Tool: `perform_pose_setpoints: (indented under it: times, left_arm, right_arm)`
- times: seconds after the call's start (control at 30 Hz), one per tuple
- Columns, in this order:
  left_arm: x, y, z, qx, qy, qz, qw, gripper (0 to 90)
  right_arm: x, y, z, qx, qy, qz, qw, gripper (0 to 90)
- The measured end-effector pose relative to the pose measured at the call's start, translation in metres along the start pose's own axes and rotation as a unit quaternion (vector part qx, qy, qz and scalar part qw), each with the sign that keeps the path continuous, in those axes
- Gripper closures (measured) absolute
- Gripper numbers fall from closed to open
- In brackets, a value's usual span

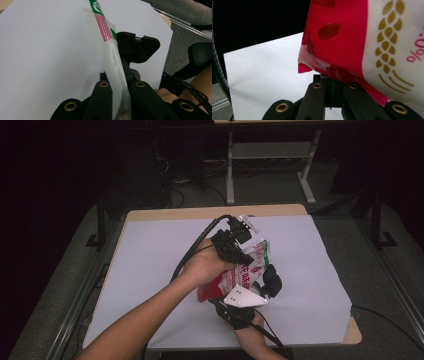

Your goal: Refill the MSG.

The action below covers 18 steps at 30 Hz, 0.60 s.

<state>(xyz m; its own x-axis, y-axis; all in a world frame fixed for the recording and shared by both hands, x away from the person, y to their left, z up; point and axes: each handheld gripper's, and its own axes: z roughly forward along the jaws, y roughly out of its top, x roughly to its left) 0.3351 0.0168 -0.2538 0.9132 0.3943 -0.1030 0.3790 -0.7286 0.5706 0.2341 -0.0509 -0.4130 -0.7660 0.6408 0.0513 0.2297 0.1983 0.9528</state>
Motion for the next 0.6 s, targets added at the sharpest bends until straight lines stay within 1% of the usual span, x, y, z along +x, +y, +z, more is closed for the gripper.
perform_pose_setpoints:
  times: [0.23, 0.53, 0.6]
  left_arm:
    - [0.0001, -0.0014, -0.0012, 0.000, -0.003, 0.000, 1.0000, 90.0]
    - [0.0009, -0.0051, -0.0063, -0.005, -0.014, -0.001, 0.9999, 90.0]
    - [0.0014, -0.0058, -0.0073, -0.004, -0.015, 0.001, 0.9999, 90.0]
  right_arm:
    - [0.0003, -0.0005, 0.0001, 0.002, 0.000, 0.000, 1.0000, 90.0]
    - [-0.0004, -0.0013, 0.0008, 0.007, 0.003, -0.001, 1.0000, 90.0]
    - [-0.0004, -0.0014, 0.0011, 0.007, 0.003, -0.002, 1.0000, 90.0]
